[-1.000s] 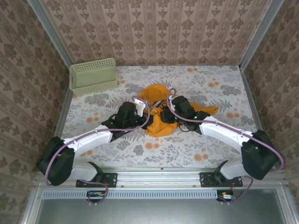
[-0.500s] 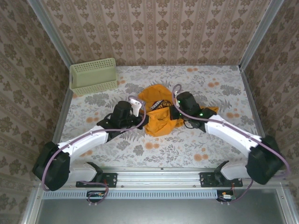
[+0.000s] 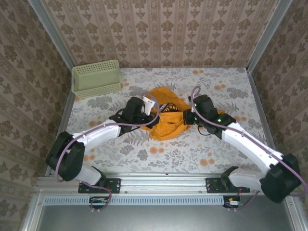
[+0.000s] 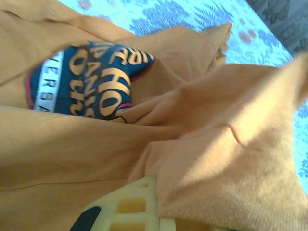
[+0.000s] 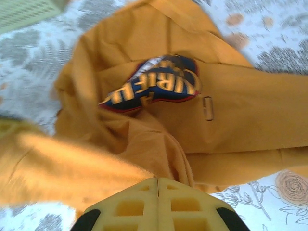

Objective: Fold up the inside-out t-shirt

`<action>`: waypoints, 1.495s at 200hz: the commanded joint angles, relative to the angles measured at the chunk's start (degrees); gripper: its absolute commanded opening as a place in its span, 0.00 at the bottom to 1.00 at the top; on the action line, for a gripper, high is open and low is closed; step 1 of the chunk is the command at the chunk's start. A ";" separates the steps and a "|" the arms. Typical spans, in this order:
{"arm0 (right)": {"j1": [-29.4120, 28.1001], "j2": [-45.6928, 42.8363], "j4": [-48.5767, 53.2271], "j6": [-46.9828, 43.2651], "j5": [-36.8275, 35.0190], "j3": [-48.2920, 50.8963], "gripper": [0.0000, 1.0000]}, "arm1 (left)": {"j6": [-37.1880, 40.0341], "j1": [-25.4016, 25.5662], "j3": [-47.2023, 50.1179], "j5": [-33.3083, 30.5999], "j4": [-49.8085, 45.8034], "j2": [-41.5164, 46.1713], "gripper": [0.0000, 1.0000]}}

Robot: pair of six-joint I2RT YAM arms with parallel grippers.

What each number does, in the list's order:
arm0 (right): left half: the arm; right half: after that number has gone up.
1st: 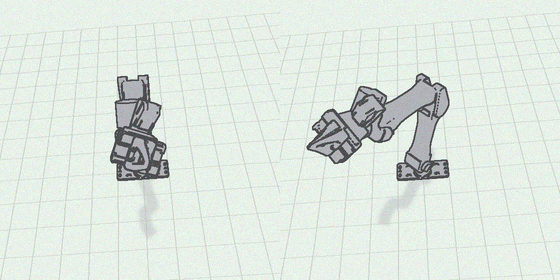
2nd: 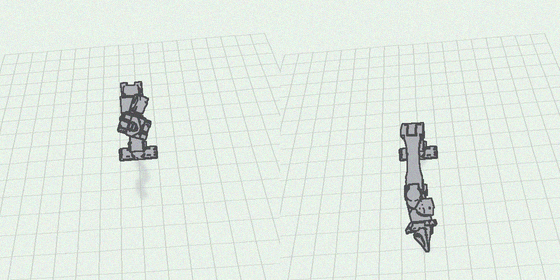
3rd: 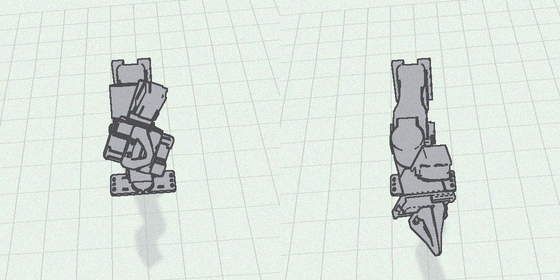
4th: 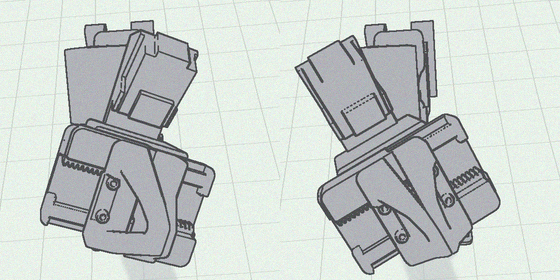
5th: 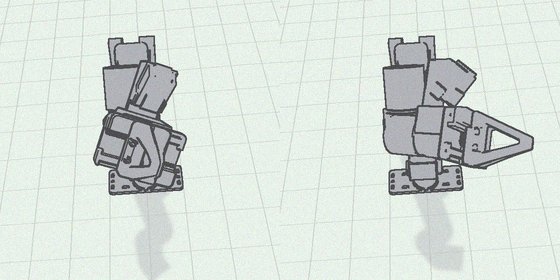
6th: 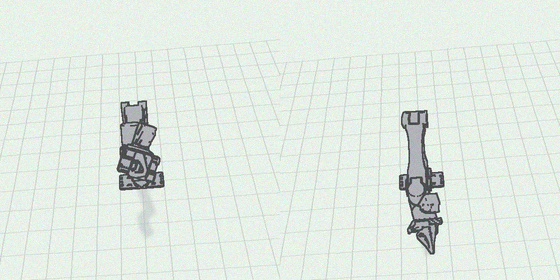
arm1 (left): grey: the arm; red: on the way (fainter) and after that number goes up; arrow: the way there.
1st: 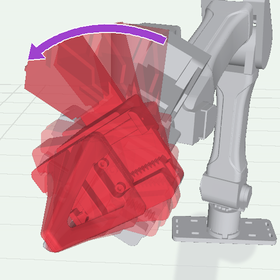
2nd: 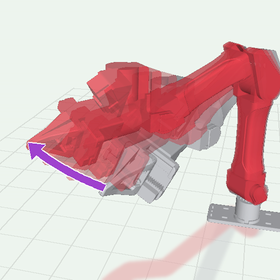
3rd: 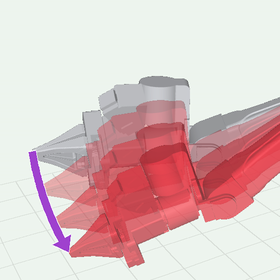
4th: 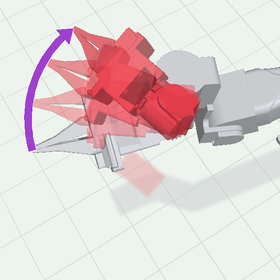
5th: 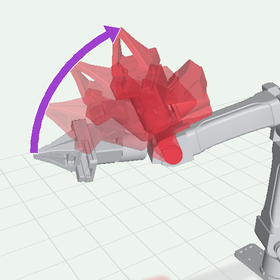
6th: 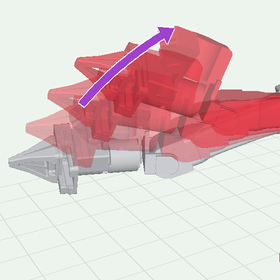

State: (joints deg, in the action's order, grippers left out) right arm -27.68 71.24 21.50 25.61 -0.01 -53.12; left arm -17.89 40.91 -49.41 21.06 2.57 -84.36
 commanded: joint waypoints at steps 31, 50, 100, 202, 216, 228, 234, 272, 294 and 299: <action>5.69 14.33 2.85 0.73 -4.27 -8.74 0.18 | -0.50 1.95 -1.37 0.30 -1.37 -2.13 0.04; 3.00 9.57 3.11 -1.29 -6.96 -6.09 0.36 | -2.00 1.86 -1.23 -1.25 -1.06 -2.68 0.05; -10.05 -4.42 -2.75 -6.36 -8.27 6.35 0.47 | -4.47 1.28 -2.26 -0.58 0.87 -3.77 0.04; -11.25 11.93 -2.43 -6.74 -14.35 -0.24 0.49 | -5.20 1.06 -2.11 -0.10 1.29 -3.01 0.04; -11.17 14.10 -1.50 -6.19 -16.62 -1.20 0.54 | -5.10 1.10 -1.85 -0.14 1.30 -2.63 0.04; -11.16 15.93 -0.62 -5.67 -18.19 -2.35 0.54 | -5.03 1.11 -1.64 -0.14 1.24 -2.41 0.04; -11.12 16.73 -0.13 -5.33 -18.53 -3.21 0.52 | -4.96 1.06 -1.60 -0.06 1.19 -2.47 0.04; -11.14 17.13 -0.05 -4.42 -17.28 -5.64 0.20 | -4.72 0.97 -1.47 -0.57 0.59 -1.91 0.04; -11.17 13.87 1.38 -3.86 -14.82 -6.60 0.02 | -4.63 0.67 -1.10 -1.40 0.24 -1.54 0.05; -11.15 12.94 1.83 -3.79 -13.82 -6.76 0.00 | -4.62 0.52 -1.12 -1.61 0.07 -1.46 0.05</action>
State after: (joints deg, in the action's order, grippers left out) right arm -38.83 88.47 20.05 21.17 -15.86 -57.45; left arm -22.31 42.19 -50.04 20.53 3.01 -87.92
